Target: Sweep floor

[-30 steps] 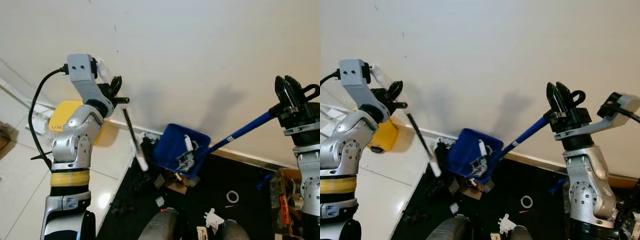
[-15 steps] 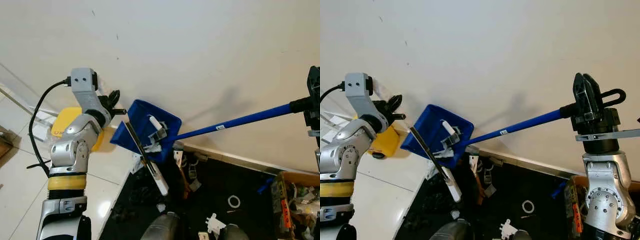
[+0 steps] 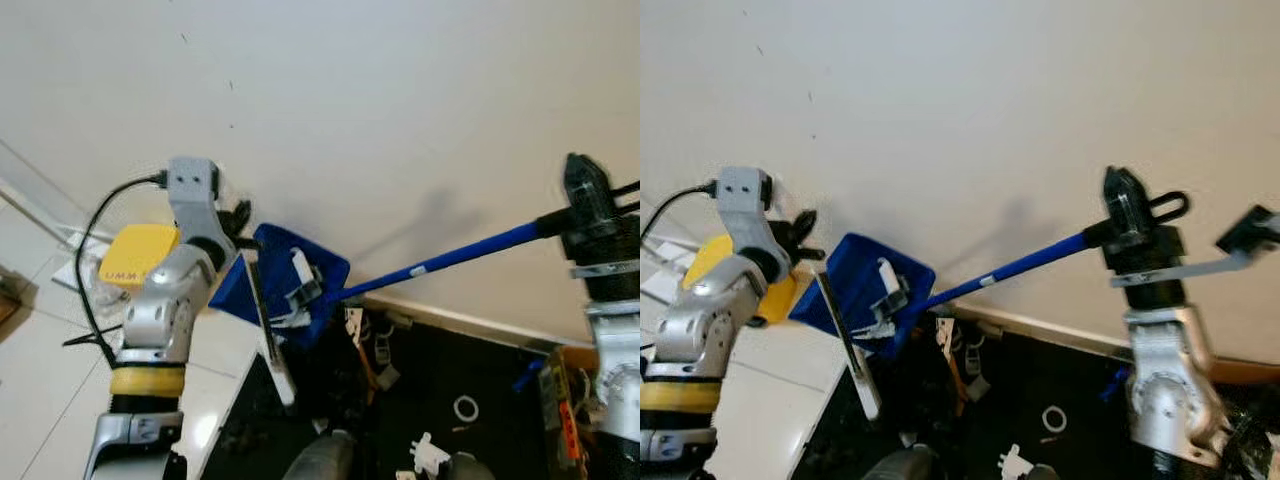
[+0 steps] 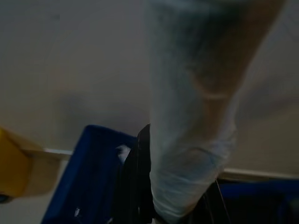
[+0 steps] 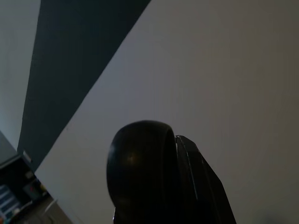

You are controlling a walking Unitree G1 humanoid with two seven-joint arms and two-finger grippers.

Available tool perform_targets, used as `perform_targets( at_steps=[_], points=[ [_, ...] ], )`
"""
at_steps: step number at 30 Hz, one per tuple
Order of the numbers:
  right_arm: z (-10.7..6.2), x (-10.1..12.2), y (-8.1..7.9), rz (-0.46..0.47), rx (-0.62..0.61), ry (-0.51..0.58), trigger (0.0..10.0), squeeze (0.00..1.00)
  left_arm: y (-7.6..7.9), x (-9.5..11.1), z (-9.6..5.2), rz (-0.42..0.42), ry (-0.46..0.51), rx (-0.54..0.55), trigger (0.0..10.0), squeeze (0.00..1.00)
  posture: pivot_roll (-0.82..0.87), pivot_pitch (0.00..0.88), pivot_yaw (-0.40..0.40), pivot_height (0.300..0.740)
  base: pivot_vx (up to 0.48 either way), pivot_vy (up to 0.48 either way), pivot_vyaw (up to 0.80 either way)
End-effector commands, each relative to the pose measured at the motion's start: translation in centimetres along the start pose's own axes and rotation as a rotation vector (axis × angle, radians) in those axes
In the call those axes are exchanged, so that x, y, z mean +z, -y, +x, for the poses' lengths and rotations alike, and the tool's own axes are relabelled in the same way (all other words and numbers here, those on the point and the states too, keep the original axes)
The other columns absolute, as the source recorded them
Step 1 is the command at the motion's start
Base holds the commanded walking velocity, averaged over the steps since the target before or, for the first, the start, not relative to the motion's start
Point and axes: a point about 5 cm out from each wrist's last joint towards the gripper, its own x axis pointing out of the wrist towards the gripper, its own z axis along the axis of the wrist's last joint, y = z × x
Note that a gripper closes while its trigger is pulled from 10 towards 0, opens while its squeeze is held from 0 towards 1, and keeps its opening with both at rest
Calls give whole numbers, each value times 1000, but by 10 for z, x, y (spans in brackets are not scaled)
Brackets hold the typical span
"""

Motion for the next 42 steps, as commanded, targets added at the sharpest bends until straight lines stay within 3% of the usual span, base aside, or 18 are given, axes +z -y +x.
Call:
perform_targets(
  at_steps=[1, 8, 12, 35, 38, 42],
  points=[
    [6, -1, -5, 34, 11, 40, 10000, 0, 3, 13, -2, 48, 81, -2, 10000, 0, 85, 71, 119, 740, 0, 0, 0],
    [8, -5, -5, 45, 5, 36, 10000, 0, 7, 12, -1, 54, 87, -12, 10000, 0, 83, 71, 116, 740, 0, 0, 0],
    [8, -5, -4, 42, 0, 37, 10000, 0, 7, 10, -1, 8, 88, -9, 10000, 0, 82, 69, 117, 740, 0, 0, 0],
    [9, -11, -5, 44, -4, 29, 10000, 0, 10, 7, -4, 29, 92, -11, 10000, 0, 90, 70, 117, 740, 0, 0, 0],
    [9, -12, -5, 46, -4, 29, 10000, 0, 12, 6, -4, -29, 86, -12, 10000, 0, 89, 67, 118, 740, 0, 0, 0],
    [8, -12, -4, 45, -4, 26, 10000, 0, 13, 6, -5, -34, 83, -17, 10000, 0, 89, 67, 114, 740, 0, 0, 0]
  ],
)
